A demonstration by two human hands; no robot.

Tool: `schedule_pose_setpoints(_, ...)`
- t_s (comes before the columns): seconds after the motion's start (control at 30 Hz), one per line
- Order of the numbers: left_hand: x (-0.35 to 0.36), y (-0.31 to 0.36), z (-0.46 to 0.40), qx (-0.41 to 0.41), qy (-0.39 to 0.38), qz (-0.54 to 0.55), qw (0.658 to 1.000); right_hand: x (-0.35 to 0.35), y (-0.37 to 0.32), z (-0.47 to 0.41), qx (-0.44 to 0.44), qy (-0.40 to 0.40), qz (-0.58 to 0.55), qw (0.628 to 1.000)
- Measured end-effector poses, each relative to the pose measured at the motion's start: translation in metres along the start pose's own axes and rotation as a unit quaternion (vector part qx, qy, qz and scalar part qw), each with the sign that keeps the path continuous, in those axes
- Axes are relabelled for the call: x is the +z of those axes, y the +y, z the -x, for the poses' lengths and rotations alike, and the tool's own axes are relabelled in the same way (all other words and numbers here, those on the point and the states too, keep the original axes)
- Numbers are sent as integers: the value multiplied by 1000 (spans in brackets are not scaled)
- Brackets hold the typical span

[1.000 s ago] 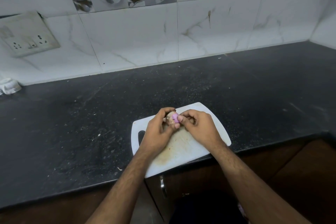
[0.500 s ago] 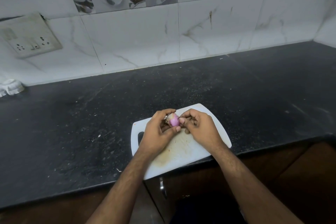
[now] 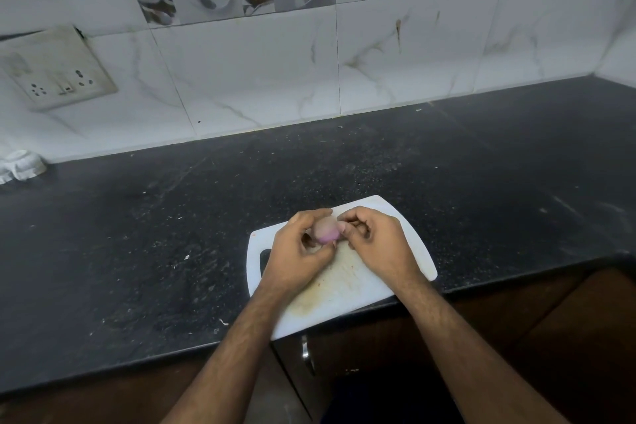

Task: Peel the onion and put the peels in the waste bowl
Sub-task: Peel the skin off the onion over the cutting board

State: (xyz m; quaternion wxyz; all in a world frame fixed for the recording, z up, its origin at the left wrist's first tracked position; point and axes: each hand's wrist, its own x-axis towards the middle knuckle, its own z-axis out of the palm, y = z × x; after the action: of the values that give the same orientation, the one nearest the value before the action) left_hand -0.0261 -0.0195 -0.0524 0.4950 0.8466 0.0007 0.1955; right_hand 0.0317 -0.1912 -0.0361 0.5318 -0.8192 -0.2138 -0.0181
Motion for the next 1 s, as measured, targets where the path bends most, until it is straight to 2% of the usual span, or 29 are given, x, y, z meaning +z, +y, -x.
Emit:
schedule_pose_setpoints(0.17,0,-1,-1,-14,-16,-16,1000,4,2,1,-68,9,91,993)
schedule_pose_setpoints(0.33,0,1,0,-37,-22,-15,999,4,0,2,-72,9,129,989)
schedule_pose_setpoints(0.53,-1,4,1,-42,-27,-24,998,3,-1,2,-43,9,98,994)
schedule_pose_setpoints(0.77,-1,4,1,-51,-34,-10,998,4,-3,1,-10,-27,116,993)
schedule_pose_setpoints(1.0,0,4,1,-60,-3,36,998,7,-1,1,20,8,114,993)
